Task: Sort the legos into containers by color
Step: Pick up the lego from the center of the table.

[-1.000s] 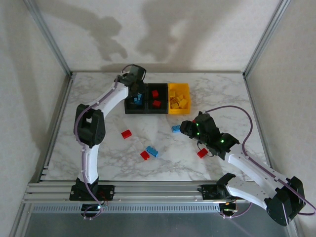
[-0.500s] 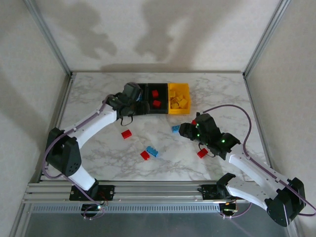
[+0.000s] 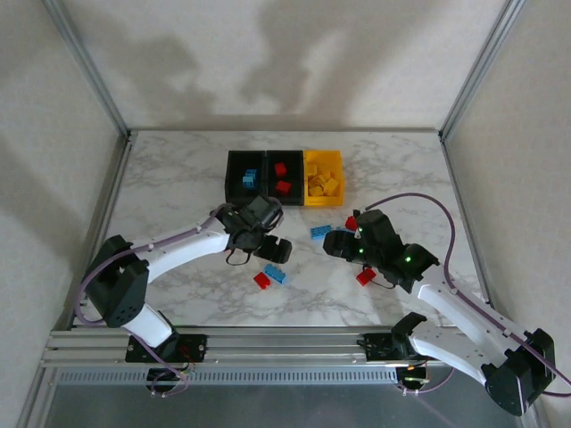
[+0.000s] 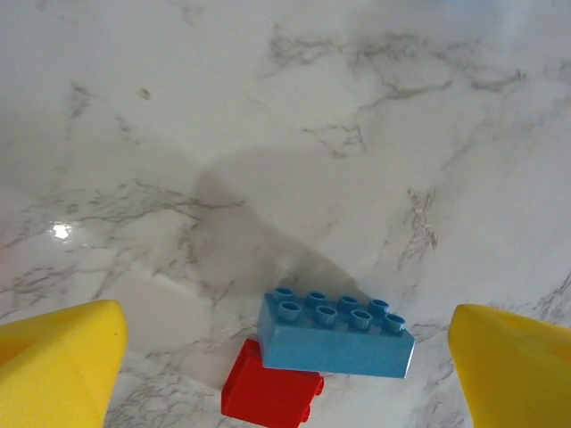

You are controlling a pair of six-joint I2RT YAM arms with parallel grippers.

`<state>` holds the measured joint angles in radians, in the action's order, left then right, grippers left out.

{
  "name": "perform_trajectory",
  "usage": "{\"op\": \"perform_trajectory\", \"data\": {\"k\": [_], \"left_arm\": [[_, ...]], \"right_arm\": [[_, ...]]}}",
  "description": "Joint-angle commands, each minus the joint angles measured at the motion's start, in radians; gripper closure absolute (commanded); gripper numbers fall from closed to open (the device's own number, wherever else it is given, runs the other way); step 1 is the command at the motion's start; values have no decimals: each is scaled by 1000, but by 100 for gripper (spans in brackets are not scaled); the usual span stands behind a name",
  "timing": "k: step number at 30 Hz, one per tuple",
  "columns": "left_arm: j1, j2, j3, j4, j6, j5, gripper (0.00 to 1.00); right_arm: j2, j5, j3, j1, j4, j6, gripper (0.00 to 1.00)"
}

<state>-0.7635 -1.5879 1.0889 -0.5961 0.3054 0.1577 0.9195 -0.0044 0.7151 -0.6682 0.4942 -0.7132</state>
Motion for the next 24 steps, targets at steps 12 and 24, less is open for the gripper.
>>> {"op": "perform_trajectory", "data": {"k": [12, 24], "left_arm": [[-91, -156, 15, -43, -68, -25, 1], [-123, -211, 49, -64, -58, -13, 25]], "right_arm": [[-82, 22, -41, 24, 55, -1, 32], [-57, 35, -52, 29, 33, -6, 32]]}}
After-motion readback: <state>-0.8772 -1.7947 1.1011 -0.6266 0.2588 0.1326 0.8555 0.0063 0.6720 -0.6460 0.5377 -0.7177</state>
